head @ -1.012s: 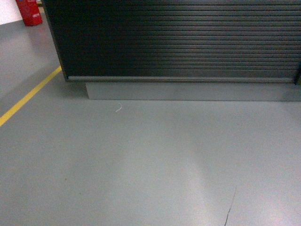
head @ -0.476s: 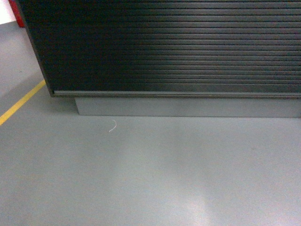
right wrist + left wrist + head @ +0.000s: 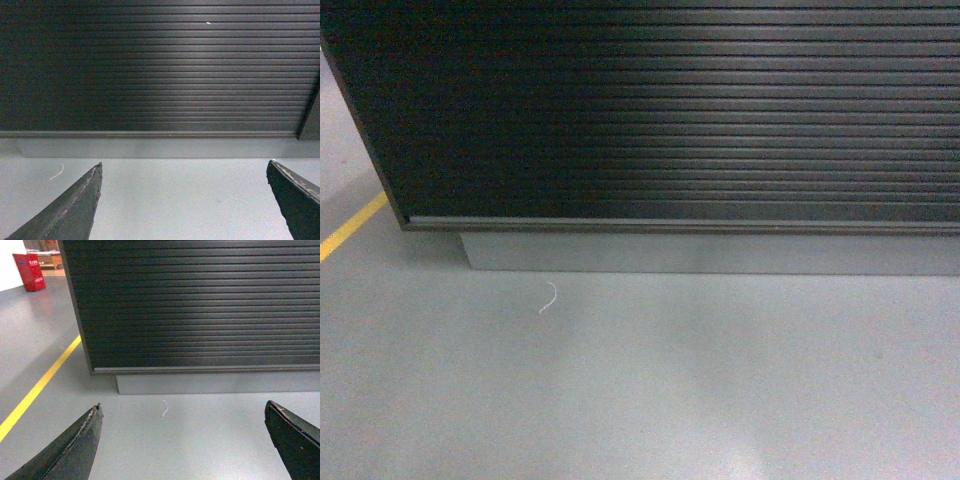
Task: Place dark red mango on scale at checkout
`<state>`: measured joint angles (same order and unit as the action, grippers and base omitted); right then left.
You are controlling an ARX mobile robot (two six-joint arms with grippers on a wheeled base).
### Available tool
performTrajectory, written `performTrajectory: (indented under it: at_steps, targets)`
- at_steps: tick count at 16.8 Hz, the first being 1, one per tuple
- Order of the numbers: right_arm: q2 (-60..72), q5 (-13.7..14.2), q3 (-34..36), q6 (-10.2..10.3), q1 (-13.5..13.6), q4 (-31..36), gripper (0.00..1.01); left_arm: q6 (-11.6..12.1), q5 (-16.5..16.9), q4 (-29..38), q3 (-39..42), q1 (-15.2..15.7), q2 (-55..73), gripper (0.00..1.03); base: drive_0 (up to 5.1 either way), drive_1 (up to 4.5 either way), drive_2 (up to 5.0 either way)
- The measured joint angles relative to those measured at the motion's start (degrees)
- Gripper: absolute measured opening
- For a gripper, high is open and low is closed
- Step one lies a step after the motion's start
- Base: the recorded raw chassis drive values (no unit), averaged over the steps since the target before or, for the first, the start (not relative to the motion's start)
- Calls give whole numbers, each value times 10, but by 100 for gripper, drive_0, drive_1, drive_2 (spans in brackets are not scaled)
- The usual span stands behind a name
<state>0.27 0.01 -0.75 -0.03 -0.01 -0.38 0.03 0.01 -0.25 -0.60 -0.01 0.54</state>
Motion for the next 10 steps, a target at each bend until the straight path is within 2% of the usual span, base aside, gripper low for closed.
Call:
performTrajectory:
  at_steps: [10]
  targets:
    - [0,0,0,0,0,1,98,0,0,0,0,0,0,98,7,412,-397]
